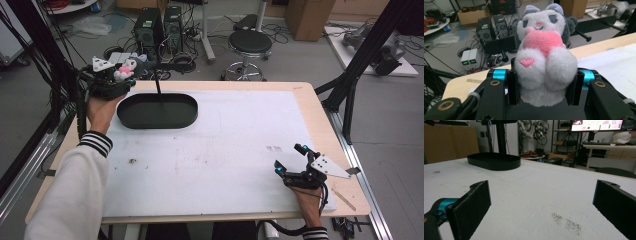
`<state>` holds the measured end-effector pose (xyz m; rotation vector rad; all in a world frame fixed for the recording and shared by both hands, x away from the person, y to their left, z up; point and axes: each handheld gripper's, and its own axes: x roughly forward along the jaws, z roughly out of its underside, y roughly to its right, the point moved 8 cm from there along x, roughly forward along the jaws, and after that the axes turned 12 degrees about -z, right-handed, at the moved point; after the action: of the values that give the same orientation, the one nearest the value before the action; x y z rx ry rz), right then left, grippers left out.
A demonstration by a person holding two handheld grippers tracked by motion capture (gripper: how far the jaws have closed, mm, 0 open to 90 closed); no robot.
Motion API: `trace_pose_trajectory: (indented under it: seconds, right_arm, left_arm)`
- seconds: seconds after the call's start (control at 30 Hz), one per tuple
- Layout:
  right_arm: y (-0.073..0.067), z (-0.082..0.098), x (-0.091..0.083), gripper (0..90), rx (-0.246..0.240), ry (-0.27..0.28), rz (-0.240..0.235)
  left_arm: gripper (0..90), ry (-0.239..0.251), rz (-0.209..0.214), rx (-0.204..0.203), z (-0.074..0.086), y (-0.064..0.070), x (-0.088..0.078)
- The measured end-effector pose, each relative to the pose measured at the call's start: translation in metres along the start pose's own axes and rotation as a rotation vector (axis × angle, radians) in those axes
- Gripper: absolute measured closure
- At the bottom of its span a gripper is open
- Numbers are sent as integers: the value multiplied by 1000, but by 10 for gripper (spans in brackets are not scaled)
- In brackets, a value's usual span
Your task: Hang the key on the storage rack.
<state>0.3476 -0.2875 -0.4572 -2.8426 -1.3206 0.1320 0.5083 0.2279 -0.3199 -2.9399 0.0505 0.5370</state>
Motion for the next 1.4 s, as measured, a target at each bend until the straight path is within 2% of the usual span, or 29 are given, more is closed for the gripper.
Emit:
trace_pose_trajectory:
  seconds: [0.13, 0.3, 0.47, 0.9, 1.13, 1.4]
  right_arm:
    - [0, 0, 0, 4, 2, -1, -1]
    - [0, 0, 0, 4, 3, -2, 0]
    - [0, 0, 0, 4, 4, 2, 1]
    - [0, 0, 0, 4, 1, 0, 2]
    - [0, 0, 0, 4, 3, 1, 2]
    - [1, 0, 0, 5, 6, 3, 3]
  left_arm:
    - [558, -6, -3, -10, 3, -2, 2]
    - [558, -14, -6, 1, 6, -4, -1]
    - [558, -32, -9, -1, 17, -6, -2]
    - [557, -27, 13, -53, 35, -8, -8]
    - [557, -55, 3, -37, 49, -12, -8]
    - [556, -83, -3, -20, 60, -8, 6]
